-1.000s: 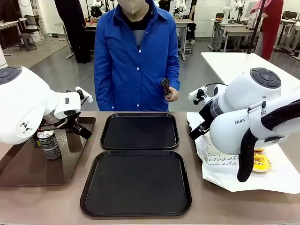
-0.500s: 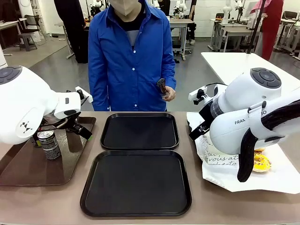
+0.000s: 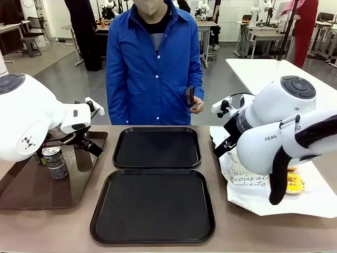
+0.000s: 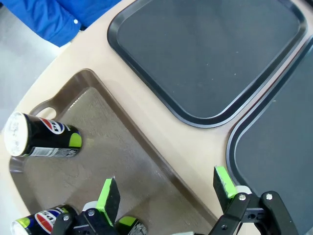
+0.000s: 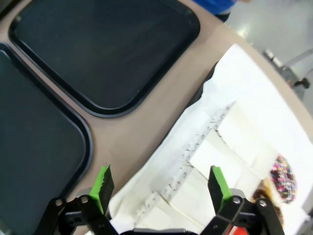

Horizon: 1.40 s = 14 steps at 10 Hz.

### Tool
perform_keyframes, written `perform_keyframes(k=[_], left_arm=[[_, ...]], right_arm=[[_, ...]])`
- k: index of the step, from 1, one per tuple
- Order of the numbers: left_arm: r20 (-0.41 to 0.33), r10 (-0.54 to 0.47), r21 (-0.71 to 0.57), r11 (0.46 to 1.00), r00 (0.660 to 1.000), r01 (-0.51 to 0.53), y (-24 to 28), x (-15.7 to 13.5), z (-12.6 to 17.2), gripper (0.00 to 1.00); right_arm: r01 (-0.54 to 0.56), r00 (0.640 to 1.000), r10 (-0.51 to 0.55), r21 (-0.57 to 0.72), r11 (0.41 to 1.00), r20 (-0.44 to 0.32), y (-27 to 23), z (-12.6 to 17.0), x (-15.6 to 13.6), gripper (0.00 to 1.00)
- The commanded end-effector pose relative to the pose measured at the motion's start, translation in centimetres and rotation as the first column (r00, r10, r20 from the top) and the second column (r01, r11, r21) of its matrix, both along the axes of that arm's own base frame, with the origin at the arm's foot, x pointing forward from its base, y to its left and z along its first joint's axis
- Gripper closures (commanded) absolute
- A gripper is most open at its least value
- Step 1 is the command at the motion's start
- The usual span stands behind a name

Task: Set up donuts and drinks on trays.
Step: Pick up one Pepsi coke and place it on the Flat Tray.

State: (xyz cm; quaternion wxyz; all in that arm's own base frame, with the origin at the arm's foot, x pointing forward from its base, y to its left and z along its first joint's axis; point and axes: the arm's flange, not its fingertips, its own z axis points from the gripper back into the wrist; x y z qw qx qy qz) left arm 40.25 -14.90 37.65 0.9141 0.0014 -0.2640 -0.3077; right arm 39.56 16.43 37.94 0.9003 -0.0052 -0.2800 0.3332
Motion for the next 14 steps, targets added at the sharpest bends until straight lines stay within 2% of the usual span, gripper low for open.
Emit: perform_keyframes(k=[1,2,3,4,5,6,7,8,10,11,12,13,14], left_arm=[[0.035,-0.034,0.128,0.991,0.999,0.029,1.3,-9.7,2.2,0.00],[-0.001,-0.087,0.151,0.985,0.996,0.086,2.3,-14.3,3.1,0.00],[-0.037,-0.097,0.168,0.981,0.995,0.102,3.6,-19.3,4.3,0.00],[-0.104,-0.091,0.190,0.976,0.990,0.110,4.1,-23.1,5.1,0.00],[-0.124,-0.108,0.166,0.978,0.986,0.128,4.2,-24.7,5.2,0.00],[-0.188,-0.100,0.147,0.981,0.977,0.129,4.1,-26.1,4.7,0.00],[-0.163,-0.069,0.194,0.976,0.984,0.101,4.2,-25.2,3.8,0.00],[-0.155,-0.105,0.185,0.974,0.982,0.133,-2.1,-13.7,13.3,0.00],[-0.155,-0.105,0.185,0.974,0.982,0.133,-2.1,-13.7,13.3,0.00],[-0.155,-0.105,0.185,0.974,0.982,0.133,-2.1,-13.7,13.3,0.00],[-0.171,-0.097,0.180,0.975,0.981,0.128,-1.9,-15.4,14.1,0.00],[-0.219,-0.069,-0.147,0.988,0.973,0.037,1.7,-14.2,15.0,0.00],[-0.251,-0.004,-0.407,0.908,0.968,-0.102,6.0,-13.3,15.2,0.00]], right_arm=[[-0.025,0.999,0.031,-0.159,0.987,0.033,-2.1,1.4,-7.6,0.00],[-0.052,0.999,0.050,-0.231,0.971,-0.016,-3.7,2.3,-12.3,0.00],[-0.037,0.999,0.030,-0.280,0.959,-0.028,-5.1,3.7,-16.9,0.00],[0.007,0.998,-0.025,-0.325,0.946,-0.050,-6.2,5.3,-22.0,0.00],[-0.010,0.999,-0.004,-0.303,0.953,-0.045,-6.7,6.1,-25.3,0.00],[-0.029,0.997,0.009,-0.285,0.958,-0.073,-7.4,5.9,-26.5,0.00],[-0.039,0.996,0.016,-0.267,0.963,-0.087,-8.3,5.0,-24.7,0.00],[-0.017,0.998,-0.003,-0.326,0.945,-0.063,-1.2,13.7,-12.3,0.00],[-0.017,0.998,-0.003,-0.326,0.945,-0.063,-1.2,13.7,-12.3,0.00],[-0.031,0.997,0.008,-0.319,0.947,-0.071,-1.6,15.7,-15.8,0.00],[0.038,0.947,0.044,0.248,0.968,-0.318,-3.3,16.5,-13.9,0.00],[0.246,0.875,0.118,0.641,0.727,-0.469,-8.0,17.5,-12.5,0.00],[0.340,0.876,0.180,0.837,0.428,-0.448,-13.8,17.3,-11.7,0.00]])
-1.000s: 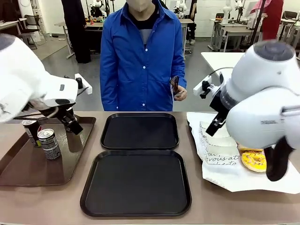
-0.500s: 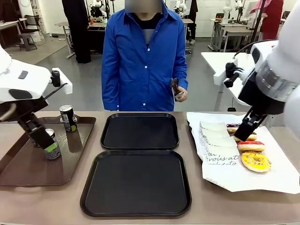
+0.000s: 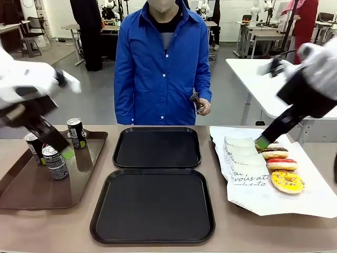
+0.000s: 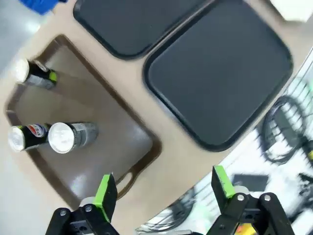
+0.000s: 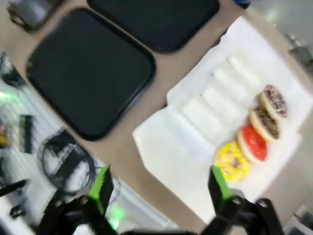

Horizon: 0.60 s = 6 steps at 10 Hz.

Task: Set up donuts and drinks on trays.
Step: Pick up one Pepsi coke and place it on the Flat Tray.

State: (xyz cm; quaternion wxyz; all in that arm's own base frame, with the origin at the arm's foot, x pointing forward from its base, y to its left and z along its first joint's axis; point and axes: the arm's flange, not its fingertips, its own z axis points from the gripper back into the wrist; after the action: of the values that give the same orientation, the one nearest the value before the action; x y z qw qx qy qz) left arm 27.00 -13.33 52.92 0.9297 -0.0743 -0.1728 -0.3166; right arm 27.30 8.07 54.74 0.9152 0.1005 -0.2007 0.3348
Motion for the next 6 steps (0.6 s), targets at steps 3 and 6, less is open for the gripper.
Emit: perform_keyframes(k=[3,6], left_arm=[[-0.155,0.248,-0.549,0.783,0.956,-0.293,14.1,0.5,0.0,0.00],[-0.298,0.297,-0.523,0.744,0.907,-0.416,23.4,9.0,1.4,0.00]], right_arm=[[0.476,0.878,-0.172,0.852,0.217,-0.446,-16.1,-3.0,-1.5,0.00],[0.556,0.816,-0.194,0.831,0.006,-0.544,-21.7,-7.6,-1.0,0.00]])
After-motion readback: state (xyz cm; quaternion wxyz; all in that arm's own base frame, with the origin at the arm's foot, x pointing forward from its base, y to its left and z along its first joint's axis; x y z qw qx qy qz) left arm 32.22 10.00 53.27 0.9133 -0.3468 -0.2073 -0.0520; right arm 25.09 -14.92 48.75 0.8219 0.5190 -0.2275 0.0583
